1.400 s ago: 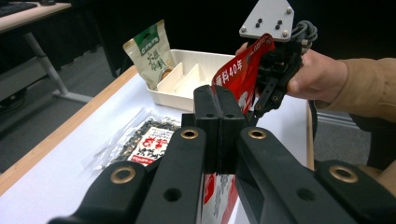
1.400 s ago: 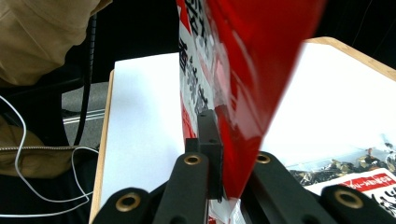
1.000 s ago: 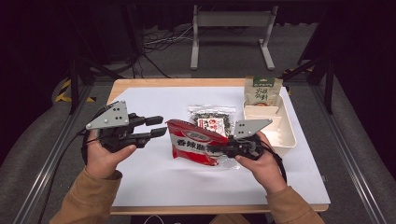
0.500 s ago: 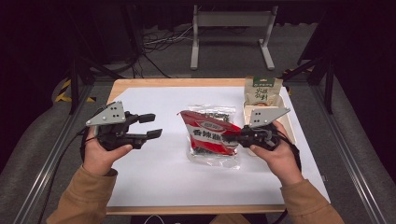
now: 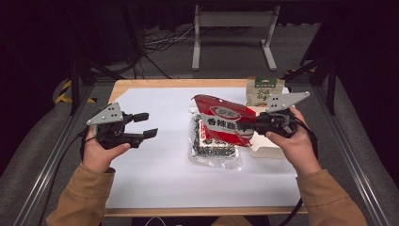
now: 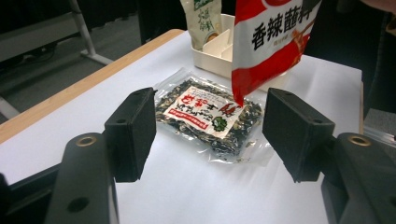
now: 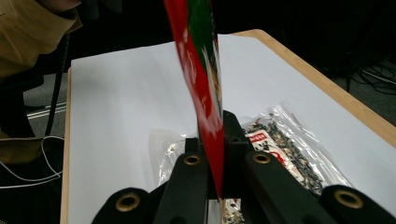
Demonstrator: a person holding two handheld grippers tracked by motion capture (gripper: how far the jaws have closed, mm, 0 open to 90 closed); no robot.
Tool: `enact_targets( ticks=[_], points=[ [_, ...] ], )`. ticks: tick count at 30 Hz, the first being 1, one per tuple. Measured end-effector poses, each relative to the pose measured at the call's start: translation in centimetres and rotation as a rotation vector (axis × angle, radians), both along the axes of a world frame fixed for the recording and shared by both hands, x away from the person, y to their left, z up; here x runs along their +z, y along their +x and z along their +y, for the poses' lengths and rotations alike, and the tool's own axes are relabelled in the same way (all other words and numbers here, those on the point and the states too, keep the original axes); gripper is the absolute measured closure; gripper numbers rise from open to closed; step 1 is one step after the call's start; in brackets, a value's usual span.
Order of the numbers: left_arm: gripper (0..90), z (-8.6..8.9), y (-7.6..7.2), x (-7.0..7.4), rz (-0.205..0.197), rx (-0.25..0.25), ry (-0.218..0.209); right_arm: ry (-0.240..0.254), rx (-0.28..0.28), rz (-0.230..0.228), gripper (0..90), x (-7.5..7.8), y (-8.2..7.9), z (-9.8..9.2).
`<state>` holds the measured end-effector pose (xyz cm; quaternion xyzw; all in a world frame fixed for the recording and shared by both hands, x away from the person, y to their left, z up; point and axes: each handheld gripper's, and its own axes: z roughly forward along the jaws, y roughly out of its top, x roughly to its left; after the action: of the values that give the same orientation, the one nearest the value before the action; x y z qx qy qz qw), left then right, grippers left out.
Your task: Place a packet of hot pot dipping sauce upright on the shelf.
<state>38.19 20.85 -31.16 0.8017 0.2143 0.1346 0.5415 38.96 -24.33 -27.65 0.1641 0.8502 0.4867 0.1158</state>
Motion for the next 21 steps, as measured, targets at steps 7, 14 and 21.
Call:
enact_targets(
  ticks=[7,14,21],
  points=[
    [33.0,0.6,0.8,-1.0,0.023,0.021,-0.012,-0.001,-0.027,-0.01,89.2,1.2,0.8,-1.3],
    [32.3,1.1,1.4,-1.9,0.035,0.037,0.005,-0.006,-0.028,-0.041,89.1,2.0,1.9,-2.7],
    [31.9,1.7,1.6,-2.7,0.044,0.072,0.024,0.004,-0.036,-0.049,89.2,2.4,3.1,-4.1]
  ],
)
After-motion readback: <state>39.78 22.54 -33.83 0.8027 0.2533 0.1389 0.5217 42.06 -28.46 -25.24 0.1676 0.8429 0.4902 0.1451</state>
